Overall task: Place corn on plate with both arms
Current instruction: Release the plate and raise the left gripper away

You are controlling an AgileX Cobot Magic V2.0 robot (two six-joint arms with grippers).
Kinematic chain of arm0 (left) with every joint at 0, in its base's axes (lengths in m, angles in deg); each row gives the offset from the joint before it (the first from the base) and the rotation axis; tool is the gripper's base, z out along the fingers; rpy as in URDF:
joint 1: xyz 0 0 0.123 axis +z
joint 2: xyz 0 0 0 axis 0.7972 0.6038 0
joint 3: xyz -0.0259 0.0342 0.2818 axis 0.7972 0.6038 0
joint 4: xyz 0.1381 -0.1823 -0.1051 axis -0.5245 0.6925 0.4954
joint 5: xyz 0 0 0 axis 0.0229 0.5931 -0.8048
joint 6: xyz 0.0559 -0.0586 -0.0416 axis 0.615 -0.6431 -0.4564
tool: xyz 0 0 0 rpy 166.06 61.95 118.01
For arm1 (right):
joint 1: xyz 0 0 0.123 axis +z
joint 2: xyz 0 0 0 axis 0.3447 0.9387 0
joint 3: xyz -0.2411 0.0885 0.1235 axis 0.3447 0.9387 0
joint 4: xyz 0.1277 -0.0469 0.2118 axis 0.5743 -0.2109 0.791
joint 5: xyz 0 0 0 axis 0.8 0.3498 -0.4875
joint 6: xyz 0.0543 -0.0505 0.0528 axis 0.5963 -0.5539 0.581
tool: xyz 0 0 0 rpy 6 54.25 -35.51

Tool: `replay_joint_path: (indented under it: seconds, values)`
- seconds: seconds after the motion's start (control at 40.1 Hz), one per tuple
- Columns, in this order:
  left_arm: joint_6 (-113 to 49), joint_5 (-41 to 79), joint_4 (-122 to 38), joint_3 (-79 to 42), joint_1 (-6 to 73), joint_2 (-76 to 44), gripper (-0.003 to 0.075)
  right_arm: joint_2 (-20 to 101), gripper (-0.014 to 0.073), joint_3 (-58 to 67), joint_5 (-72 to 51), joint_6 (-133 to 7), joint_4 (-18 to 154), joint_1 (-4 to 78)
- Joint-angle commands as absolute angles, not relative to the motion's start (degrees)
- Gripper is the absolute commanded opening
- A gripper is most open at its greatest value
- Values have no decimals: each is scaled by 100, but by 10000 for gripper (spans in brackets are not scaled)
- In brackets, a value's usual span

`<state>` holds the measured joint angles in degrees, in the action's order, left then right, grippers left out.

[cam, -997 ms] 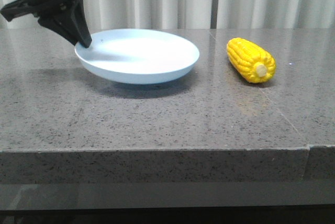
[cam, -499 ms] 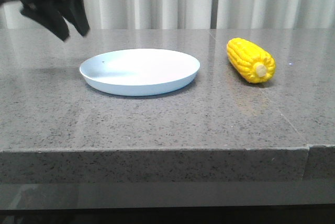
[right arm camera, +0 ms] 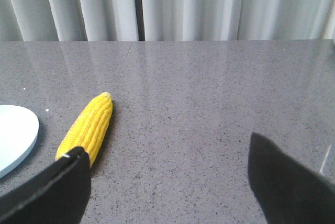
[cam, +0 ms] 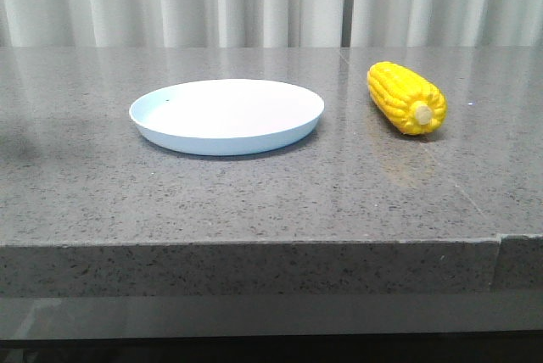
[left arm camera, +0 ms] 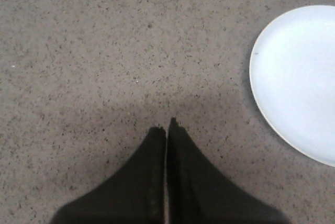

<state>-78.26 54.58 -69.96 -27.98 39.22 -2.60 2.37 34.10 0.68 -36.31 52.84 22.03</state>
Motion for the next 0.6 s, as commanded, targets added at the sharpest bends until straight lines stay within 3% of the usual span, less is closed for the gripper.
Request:
replay_joint_path:
  seconds: [0.0, 0.274, 0.573]
  values:
    - [-7887, 4801, -7023, -2369, 3935, -977, -20, 318, 631, 3209, -368, -3686, 5198, 2157]
    - [-7849, 3428, -7166, -572, 3935, -3037, -20, 318, 631, 3209, -368, -3686, 5198, 2157]
    - [-7849, 3110, -7258, 888, 3935, -5542, -20, 318, 631, 3209, -368, -3686, 5198, 2157]
